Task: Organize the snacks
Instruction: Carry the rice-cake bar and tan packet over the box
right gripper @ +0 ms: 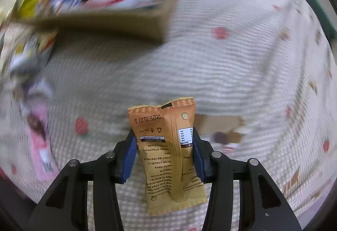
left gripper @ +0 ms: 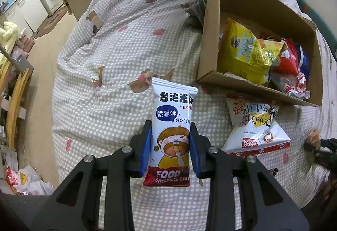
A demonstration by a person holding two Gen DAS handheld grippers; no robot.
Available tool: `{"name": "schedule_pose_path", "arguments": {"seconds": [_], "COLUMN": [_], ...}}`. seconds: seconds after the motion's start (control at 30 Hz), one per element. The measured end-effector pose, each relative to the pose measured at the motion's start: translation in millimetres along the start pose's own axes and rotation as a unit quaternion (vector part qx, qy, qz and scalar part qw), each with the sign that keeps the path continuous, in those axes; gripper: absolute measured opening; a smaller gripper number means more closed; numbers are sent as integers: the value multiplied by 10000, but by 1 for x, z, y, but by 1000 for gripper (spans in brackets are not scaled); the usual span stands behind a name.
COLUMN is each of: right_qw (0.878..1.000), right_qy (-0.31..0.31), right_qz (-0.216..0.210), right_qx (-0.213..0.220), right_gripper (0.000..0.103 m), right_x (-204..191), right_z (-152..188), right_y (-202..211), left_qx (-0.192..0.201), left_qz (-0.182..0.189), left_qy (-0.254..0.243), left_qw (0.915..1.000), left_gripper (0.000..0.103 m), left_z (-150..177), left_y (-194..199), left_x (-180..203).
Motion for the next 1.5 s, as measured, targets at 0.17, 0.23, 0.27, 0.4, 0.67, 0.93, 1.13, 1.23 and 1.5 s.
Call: {"name": "schedule_pose_path", "arguments": {"seconds": [0.17, 0.23, 0.27, 0.4, 0.67, 0.93, 1.13, 1.23, 1.5], "right_qw": [9958, 9913, 9871, 9736, 9501, 9363, 9301, 9262, 9212], "right_qy": [-700, -882, -986, -1064, -901, -718, -695, -678, -745], "right_qz": [-338, -637, -878, -1295, -1853, -2235, -2442, -2526, -2634], "right_qx": [483, 735, 909, 1548, 2342, 2614, 2656, 2717, 2765], "right_gripper": [49, 49, 49, 49, 49, 49, 49, 49, 49], "right_x": [27, 34, 35, 25, 19, -15, -22, -24, -19], "right_z": [-6, -8, -9, -7, -12, -13, -21, -26, -50], "right_y": [28, 44, 54, 83, 118, 129, 131, 134, 135], "left_qx": [51, 114, 151, 268, 535, 599, 750, 826, 1114], "left_qz": [12, 9, 6, -6, -37, -26, 60, 189, 269], "left_qy": [65, 50, 37, 2, -92, -107, -32, -101, -327], "left_qw": [10000, 9999, 9999, 9996, 9985, 9981, 9972, 9964, 9929], "left_gripper": [28, 28, 28, 28, 28, 28, 28, 28, 28], "left_z": [0, 0, 0, -1, -2, -7, -21, -30, -64], "left_y": [3, 7, 9, 14, 26, 35, 52, 61, 79], "left_x": [-4, -3, -3, -2, 2, 8, 15, 28, 59]}}
Point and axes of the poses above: each gripper's, at about its wrist camera, not at the fingertips, and y roughly against the way its jaws point, x to its right, z to its underside, the point moved 4 cm from there along -y, roughly the way its jaws point
